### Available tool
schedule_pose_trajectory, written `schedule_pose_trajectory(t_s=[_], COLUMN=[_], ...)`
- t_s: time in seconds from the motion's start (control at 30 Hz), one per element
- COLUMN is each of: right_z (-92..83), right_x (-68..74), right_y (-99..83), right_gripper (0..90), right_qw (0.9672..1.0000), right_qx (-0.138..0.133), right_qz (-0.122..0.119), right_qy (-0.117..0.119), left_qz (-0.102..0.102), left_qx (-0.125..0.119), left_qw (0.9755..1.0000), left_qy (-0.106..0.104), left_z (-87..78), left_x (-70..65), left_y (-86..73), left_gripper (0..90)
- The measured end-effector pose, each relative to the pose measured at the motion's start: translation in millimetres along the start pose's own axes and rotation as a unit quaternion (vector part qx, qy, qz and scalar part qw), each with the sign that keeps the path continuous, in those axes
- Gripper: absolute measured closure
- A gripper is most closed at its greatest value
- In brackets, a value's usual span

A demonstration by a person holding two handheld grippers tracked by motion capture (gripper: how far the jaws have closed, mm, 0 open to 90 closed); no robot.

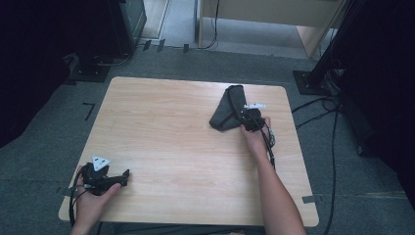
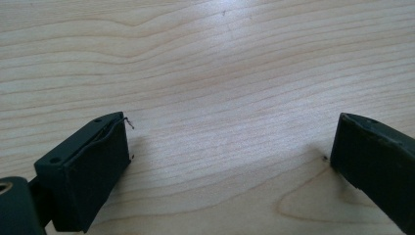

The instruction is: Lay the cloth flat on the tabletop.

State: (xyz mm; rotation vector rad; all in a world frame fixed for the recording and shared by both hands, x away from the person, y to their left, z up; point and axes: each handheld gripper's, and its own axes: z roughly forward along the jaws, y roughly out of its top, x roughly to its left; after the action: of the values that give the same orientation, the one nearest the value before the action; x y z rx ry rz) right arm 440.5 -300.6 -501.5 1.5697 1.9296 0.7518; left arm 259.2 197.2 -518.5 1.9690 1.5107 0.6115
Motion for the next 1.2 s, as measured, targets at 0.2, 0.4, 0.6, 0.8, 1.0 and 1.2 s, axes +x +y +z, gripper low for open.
schedule_pose_trajectory(t_s=[0.2, 0.4, 0.6, 0.8, 1.0, 1.2], right_z=[-13.7, -23.9, -30.9, -50.3, -30.8, -11.4], right_x=[11.2, 15.0, 14.8, 5.3, 7.9, 13.4], right_y=[-14.0, -26.3, -36.3, -29.7, -9.2, -7.4], right_gripper=[84.3, 84.2, 84.0, 50.7, 41.9, 54.9], right_qw=[0.9995, 0.9985, 0.9979, 0.9963, 0.9969, 0.9984], right_qx=[-0.002, -0.003, -0.007, -0.063, -0.026, -0.008], right_qz=[-0.013, -0.009, -0.011, 0.038, 0.052, 0.038], right_qy=[0.028, 0.053, 0.064, 0.044, 0.053, 0.041], left_qz=[-0.001, -0.008, -0.015, -0.037, -0.028, 0.003], left_qx=[0.000, -0.002, 0.017, -0.014, -0.036, -0.069], left_qw=[1.0000, 0.9999, 0.9997, 0.9992, 0.9985, 0.9968], left_qy=[0.000, 0.007, 0.008, 0.001, -0.028, -0.041], left_z=[0.0, 3.3, 2.9, -3.0, 11.5, 32.8], left_x=[-0.1, -5.9, -13.2, -26.0, -56.6, -91.3], left_y=[0.1, 3.3, 9.7, 38.7, 77.0, 111.8], left_gripper=[0.7, 0.6, 0.7, 6.5, 6.5, 6.6])
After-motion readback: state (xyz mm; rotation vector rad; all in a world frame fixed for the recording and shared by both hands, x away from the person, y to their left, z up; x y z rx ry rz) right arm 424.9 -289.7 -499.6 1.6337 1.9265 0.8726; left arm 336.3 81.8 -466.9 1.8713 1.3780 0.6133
